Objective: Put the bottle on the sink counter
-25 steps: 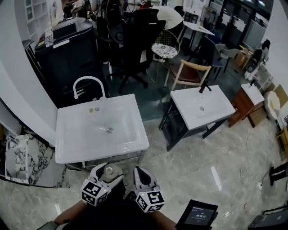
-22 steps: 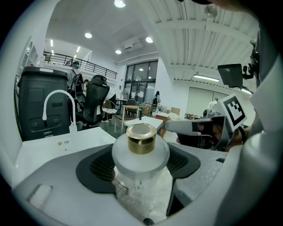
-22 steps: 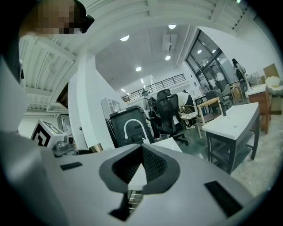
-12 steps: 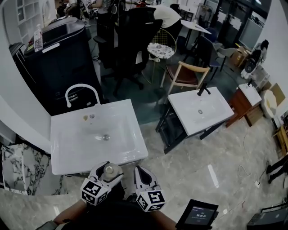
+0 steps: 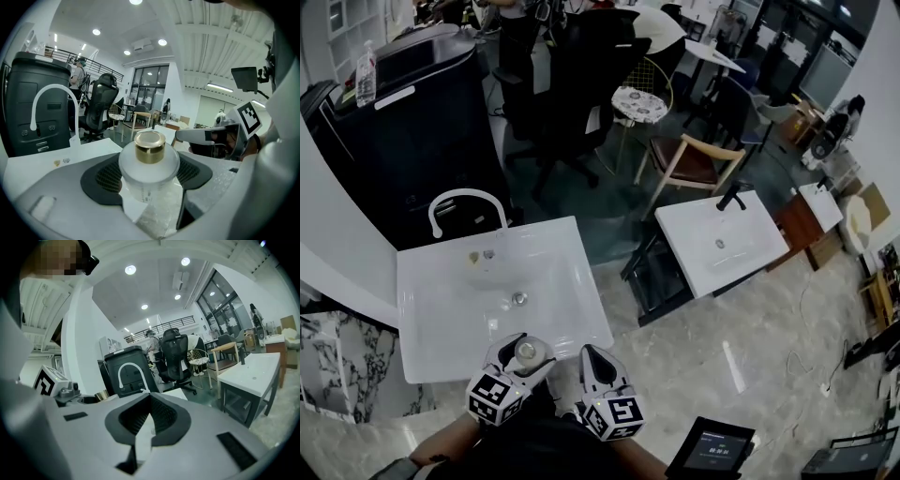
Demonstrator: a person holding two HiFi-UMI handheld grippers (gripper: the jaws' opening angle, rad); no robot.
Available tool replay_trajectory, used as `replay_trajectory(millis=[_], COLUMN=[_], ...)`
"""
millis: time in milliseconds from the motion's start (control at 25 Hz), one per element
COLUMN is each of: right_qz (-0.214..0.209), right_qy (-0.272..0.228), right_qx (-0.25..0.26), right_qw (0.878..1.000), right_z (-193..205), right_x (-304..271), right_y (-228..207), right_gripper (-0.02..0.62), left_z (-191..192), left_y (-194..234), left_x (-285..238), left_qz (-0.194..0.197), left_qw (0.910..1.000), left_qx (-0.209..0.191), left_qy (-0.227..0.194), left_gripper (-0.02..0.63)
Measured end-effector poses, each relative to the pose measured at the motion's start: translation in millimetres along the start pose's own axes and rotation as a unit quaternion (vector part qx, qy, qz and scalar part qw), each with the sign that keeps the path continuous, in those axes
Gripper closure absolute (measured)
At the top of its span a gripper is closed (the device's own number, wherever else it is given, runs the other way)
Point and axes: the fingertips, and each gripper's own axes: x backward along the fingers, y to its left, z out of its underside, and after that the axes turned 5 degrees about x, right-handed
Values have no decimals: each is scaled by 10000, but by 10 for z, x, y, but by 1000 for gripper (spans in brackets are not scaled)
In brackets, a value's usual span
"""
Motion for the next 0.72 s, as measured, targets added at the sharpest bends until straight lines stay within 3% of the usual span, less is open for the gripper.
replay_trajectory(millis=[480,720], right_qz=[214,162], right_qy=[110,257], right_qx=[192,79], right_qw=[9995,9995], right_z=[-152,-89], right_x=[-467,-608], right_y=[-55,-147], right_gripper=[600,600], left_z=[-202,-228], left_y=[509,617], left_x=[-163,-297], left_qz=[103,33], left_qw=[9994,9995], left_qx=[214,282], left_qy=[-242,-156], left_gripper=[268,268])
